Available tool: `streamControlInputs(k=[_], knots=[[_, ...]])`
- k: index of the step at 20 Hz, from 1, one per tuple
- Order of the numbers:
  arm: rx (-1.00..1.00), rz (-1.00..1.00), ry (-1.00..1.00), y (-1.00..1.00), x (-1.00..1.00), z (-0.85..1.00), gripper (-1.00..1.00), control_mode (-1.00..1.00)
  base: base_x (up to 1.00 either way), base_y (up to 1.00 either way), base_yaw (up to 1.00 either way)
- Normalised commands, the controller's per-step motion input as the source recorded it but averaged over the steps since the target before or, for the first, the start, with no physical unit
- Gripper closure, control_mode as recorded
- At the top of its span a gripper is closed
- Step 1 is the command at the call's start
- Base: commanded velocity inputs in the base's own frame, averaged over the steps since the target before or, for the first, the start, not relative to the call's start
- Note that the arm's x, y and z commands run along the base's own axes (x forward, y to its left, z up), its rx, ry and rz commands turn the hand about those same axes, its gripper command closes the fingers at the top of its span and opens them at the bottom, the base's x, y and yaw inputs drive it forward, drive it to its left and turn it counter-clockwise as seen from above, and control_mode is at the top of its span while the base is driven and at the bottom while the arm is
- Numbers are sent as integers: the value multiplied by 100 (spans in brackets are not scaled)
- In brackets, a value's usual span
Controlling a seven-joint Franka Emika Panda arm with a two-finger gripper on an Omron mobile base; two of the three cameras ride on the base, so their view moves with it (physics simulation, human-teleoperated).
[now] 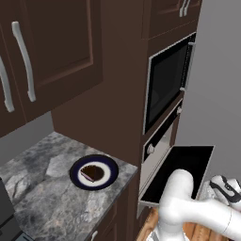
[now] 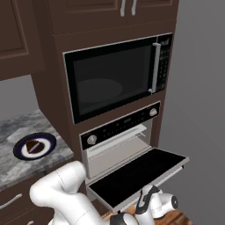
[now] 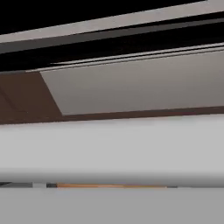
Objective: Take the baked cake out of the oven and place it on the plate for cooling. Then close the oven door.
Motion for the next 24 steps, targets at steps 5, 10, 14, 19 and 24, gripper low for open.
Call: streamControlInputs(k=[5, 10, 14, 19, 24], knots=[[14, 10, -9, -3, 41, -28, -100, -100, 0, 0, 0], [33, 15, -23, -1, 21, 2, -100, -100, 0, 0, 0], [50, 16, -17, 8, 32, 43, -100, -100, 0, 0, 0], [39, 9, -10, 55, 49, 80, -100, -100, 0, 0, 0], [20, 1, -14, 96, 67, 99, -100, -100, 0, 0, 0]])
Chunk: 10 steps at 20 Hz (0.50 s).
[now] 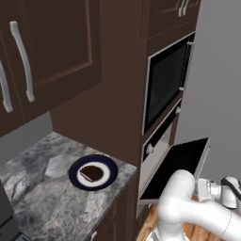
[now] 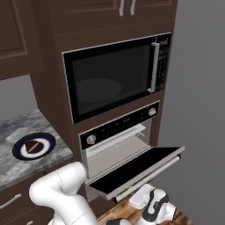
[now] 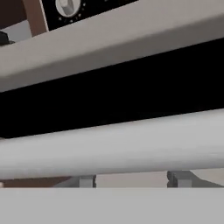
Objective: Take the baked cake out of the oven and place it on the plate for cooling. Then close the oven door.
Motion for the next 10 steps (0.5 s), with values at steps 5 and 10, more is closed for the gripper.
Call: streamControlInputs(k=[5, 10], knots=[[1, 0, -31, 100, 97, 80, -100, -100, 0, 0, 0], [-3, 0, -17, 100, 100, 56, -100, -100, 0, 0, 0]])
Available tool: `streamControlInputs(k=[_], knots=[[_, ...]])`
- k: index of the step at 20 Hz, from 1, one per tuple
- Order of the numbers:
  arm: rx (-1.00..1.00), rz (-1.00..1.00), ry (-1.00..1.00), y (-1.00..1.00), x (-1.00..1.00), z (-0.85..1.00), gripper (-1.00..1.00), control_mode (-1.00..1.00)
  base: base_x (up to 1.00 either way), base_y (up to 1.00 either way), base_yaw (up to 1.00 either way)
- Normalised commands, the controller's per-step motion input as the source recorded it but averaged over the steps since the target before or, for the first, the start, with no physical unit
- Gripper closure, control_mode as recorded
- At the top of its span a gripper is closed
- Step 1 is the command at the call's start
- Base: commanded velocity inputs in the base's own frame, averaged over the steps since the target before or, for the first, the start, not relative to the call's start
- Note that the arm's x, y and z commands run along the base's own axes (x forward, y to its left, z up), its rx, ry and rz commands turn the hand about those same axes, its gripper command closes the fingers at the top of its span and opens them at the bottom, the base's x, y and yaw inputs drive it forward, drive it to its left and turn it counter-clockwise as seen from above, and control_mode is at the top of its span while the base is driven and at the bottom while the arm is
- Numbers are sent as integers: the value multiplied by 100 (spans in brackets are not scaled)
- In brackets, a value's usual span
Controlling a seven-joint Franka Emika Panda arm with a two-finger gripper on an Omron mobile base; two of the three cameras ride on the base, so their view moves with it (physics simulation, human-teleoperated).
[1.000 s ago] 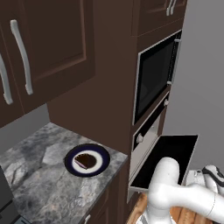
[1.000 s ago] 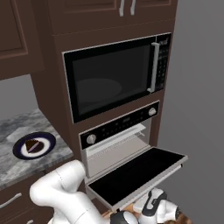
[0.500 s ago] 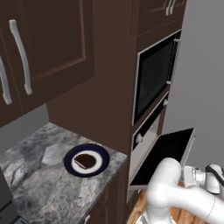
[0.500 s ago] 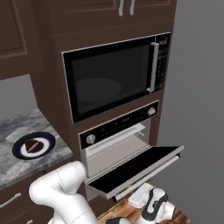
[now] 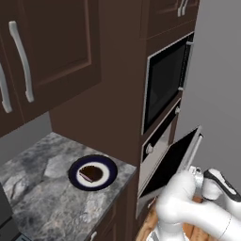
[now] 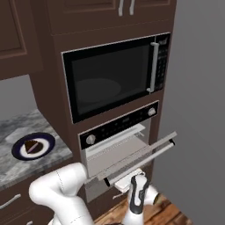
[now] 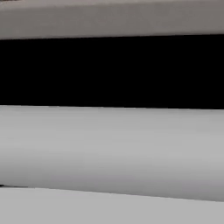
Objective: Take the baked cake out of the oven and place it on the plate for cooling. Then close the oven door.
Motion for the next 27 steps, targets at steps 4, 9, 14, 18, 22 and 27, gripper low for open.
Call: streamControlInputs(k=[4, 9, 14, 18, 22, 27], knots=[[0, 10, -6, 100, 100, 64, -100, -100, 0, 0, 0], [0, 18, 0, 100, 100, 77, -100, -100, 0, 0, 0], [4, 28, 0, 88, 100, 86, -100, -100, 0, 0, 0], [8, 32, 0, 68, 100, 74, -100, -100, 0, 0, 0], [7, 33, 0, 74, 100, 45, -100, -100, 0, 0, 0], [4, 33, 0, 91, 100, 23, -100, -100, 0, 0, 0]])
